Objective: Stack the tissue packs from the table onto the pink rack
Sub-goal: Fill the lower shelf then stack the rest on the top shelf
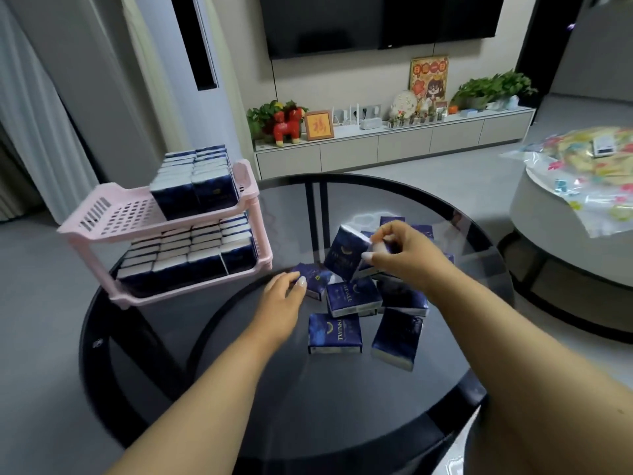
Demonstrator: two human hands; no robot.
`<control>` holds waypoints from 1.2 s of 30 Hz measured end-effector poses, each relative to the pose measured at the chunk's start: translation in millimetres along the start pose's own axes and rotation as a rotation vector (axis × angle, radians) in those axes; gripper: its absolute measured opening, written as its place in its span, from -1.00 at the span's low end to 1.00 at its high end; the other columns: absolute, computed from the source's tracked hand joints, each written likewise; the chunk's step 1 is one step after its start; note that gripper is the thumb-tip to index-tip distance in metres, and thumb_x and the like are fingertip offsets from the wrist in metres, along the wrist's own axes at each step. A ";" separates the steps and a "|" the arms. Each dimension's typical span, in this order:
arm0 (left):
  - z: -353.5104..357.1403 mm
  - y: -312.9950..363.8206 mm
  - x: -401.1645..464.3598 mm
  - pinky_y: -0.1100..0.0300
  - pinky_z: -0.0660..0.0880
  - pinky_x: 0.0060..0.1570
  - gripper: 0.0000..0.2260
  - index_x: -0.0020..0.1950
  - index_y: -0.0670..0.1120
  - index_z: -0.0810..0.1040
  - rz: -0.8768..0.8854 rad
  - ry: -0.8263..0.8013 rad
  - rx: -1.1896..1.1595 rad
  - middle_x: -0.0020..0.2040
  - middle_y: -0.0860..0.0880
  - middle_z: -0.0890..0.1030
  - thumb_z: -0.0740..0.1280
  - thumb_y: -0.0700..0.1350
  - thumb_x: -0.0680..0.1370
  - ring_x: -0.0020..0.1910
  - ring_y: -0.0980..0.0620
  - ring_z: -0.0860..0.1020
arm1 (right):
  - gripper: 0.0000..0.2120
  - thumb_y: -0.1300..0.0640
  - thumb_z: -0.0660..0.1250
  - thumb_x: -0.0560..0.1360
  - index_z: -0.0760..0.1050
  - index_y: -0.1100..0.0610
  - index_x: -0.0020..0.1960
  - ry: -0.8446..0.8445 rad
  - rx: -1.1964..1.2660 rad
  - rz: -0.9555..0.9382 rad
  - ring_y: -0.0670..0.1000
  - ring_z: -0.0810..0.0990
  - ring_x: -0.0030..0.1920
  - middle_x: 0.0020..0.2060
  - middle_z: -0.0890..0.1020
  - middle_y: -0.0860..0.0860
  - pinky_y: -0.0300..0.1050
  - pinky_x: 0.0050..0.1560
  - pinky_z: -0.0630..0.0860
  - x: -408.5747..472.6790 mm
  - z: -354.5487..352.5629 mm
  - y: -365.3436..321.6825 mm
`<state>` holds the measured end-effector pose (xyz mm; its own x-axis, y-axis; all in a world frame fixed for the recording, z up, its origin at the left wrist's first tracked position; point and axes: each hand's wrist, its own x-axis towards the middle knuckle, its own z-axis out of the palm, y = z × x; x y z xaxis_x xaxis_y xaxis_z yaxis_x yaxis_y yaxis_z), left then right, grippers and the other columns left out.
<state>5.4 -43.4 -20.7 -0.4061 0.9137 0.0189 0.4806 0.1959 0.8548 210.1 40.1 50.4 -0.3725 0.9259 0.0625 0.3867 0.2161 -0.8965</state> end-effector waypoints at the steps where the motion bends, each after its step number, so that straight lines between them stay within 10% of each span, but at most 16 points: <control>1: -0.7 -0.1 -8.4 0.08 0.28 0.42 -0.64 0.42 -0.06 0.43 -0.001 0.003 0.008 0.43 0.02 0.37 0.14 0.02 0.66 0.39 0.06 0.35 | -0.73 0.07 0.48 0.40 0.51 0.01 0.06 -0.011 -0.036 -0.036 0.00 0.58 -0.12 -0.07 0.59 -0.03 -0.14 -0.13 0.51 -6.5 2.8 1.7; 11: -4.5 0.0 -66.3 0.15 0.40 0.24 -0.66 0.31 0.02 0.47 -0.017 0.001 0.051 0.32 0.09 0.37 0.33 0.06 0.56 0.26 0.15 0.38 | -0.27 -0.08 0.44 0.41 0.17 -0.13 0.48 -0.048 -0.353 -0.209 -0.05 0.26 0.41 0.41 0.32 -0.13 -0.04 0.35 0.27 -46.1 10.8 23.0; 19: 17.0 -3.9 -72.9 0.07 0.34 0.38 -0.24 0.45 0.09 0.28 0.038 -0.055 0.160 0.36 0.02 0.42 0.56 0.05 0.34 0.40 0.04 0.36 | -0.38 -0.18 0.45 0.35 0.35 0.02 0.31 0.203 -0.501 -0.123 0.03 0.30 0.22 0.16 0.43 -0.01 -0.02 0.25 0.33 -70.8 24.3 40.6; 36: -54.6 -17.2 -104.0 0.32 0.46 0.03 -0.51 0.21 0.00 0.46 0.047 0.139 -0.237 0.14 0.01 0.57 0.56 -0.20 0.37 0.10 0.11 0.55 | -0.61 -0.12 0.18 0.50 0.48 0.11 0.19 -0.008 -1.218 -0.516 0.08 0.30 0.19 0.17 0.40 0.04 -0.04 0.13 0.23 -43.6 66.1 1.8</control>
<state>-3.1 -161.2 -9.1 -0.4981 0.8590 0.1185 0.3127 0.0505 0.9485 171.3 -20.4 17.1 -0.7079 0.6532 0.2687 0.7041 0.6829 0.1946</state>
